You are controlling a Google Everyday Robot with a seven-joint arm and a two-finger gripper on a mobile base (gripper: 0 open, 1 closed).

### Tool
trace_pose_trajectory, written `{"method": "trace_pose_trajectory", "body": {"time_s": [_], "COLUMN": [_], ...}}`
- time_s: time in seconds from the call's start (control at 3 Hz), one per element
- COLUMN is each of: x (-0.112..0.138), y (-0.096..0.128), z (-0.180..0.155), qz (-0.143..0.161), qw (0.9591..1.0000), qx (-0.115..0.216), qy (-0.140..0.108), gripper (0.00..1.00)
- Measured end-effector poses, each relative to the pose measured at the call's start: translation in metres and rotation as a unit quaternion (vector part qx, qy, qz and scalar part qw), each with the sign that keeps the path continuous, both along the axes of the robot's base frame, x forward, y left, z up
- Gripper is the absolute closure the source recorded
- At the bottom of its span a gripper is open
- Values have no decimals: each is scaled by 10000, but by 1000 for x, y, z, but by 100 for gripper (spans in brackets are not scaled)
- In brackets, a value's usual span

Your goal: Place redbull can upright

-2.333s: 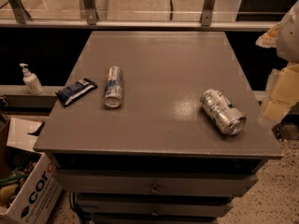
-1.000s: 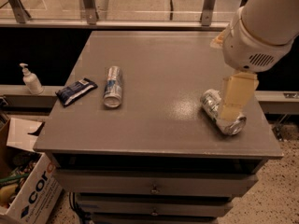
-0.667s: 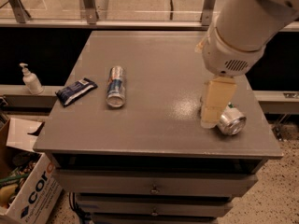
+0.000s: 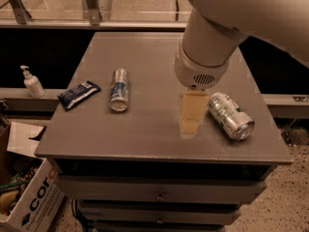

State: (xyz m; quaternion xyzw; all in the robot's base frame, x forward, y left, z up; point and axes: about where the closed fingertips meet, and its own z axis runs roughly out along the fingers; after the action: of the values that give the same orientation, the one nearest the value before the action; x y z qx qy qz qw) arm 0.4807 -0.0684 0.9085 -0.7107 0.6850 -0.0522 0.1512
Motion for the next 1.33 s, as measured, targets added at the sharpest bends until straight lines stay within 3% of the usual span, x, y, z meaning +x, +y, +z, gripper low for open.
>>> {"method": "trace_pose_trajectory", "body": {"time_s": [0.33, 1.0, 1.33], "x": [0, -2, 9], "y": [25, 21, 35], "z": [-10, -8, -3], "qz": [258, 387, 695], "qw": [9997, 9991, 9967], "qx": [-21, 167, 331], "qy": [14, -30, -241], "gripper": [0, 0, 0]}}
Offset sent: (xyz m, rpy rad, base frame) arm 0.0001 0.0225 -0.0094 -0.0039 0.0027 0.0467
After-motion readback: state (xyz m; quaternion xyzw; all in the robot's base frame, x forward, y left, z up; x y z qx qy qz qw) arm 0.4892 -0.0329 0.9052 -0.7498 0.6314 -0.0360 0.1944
